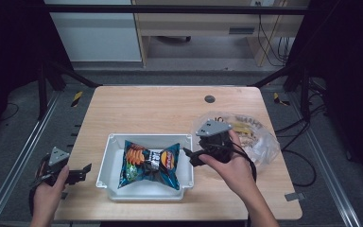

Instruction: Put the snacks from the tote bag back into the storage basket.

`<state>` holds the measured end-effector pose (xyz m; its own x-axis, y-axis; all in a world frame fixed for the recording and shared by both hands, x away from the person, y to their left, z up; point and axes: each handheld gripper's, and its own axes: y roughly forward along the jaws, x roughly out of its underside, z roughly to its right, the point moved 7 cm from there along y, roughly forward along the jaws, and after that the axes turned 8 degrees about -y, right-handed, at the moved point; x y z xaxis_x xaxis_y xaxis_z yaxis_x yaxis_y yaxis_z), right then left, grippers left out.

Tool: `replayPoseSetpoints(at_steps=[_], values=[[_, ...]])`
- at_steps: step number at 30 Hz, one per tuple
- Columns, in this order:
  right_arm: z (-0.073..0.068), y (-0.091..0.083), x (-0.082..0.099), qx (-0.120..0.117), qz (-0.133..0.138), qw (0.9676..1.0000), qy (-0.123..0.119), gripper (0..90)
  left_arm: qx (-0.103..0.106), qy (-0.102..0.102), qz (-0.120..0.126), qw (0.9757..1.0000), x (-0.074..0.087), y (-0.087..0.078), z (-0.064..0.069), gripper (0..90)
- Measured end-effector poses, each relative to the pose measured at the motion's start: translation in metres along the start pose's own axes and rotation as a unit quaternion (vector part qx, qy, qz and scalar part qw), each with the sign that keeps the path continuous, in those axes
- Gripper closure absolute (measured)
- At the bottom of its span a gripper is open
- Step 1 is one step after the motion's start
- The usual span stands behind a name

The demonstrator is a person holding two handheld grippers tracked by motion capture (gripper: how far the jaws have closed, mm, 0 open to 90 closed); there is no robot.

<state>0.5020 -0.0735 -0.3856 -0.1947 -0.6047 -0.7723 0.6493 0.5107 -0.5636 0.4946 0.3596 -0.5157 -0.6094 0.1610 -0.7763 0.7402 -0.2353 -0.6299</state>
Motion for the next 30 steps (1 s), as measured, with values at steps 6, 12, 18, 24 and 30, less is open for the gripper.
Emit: replayPoseSetpoints(at_steps=[6,12,18,24,30], values=[[0.013,-0.007,0.019,0.039,-0.008,0.9991,0.014,5.7,-0.001,0.000,0.000,1.0000,0.000,0.000,0.000,2.6],[0.024,-0.014,0.036,0.064,-0.009,0.9971,0.041,5.6,-0.002,0.000,0.000,1.0000,0.000,0.000,0.000,2.5],[0.027,-0.017,0.055,0.076,-0.012,0.9954,0.058,5.5,-0.002,-0.001,0.001,1.0000,0.000,0.000,0.000,2.5],[0.027,-0.020,0.076,0.085,-0.018,0.9937,0.071,5.3,-0.004,-0.001,0.000,1.0000,0.000,0.000,-0.001,2.5],[0.024,-0.022,0.096,0.092,-0.020,0.9916,0.089,5.3,-0.006,-0.003,-0.002,1.0000,0.001,0.000,-0.002,2.6]])
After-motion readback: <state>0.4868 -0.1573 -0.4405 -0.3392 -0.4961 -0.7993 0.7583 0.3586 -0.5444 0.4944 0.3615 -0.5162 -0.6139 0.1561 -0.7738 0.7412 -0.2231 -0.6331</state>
